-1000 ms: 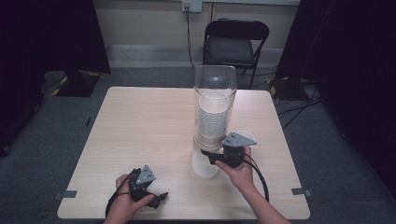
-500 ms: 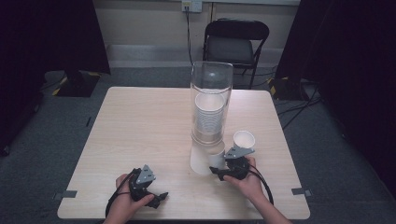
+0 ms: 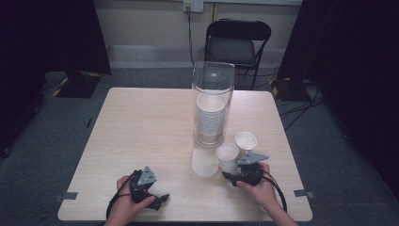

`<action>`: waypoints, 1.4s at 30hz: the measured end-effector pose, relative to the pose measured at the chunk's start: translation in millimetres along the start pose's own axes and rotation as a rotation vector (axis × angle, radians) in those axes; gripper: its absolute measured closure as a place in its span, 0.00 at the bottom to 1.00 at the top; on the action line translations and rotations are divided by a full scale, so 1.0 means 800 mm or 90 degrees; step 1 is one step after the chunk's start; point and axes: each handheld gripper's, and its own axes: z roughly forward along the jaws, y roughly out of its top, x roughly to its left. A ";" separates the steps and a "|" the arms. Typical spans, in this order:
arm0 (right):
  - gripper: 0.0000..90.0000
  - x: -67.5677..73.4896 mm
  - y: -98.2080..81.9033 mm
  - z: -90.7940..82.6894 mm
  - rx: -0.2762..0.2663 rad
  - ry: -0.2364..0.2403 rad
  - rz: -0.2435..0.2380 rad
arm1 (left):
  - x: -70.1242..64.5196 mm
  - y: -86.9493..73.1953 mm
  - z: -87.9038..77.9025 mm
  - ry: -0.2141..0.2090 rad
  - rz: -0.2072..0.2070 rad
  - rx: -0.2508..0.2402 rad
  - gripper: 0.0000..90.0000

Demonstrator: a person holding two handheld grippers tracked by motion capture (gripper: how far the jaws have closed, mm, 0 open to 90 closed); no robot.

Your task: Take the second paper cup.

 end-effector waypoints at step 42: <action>0.40 -0.011 -0.019 -0.001 0.013 -0.018 -0.001 | 0.000 0.000 0.000 0.000 0.000 0.000 0.00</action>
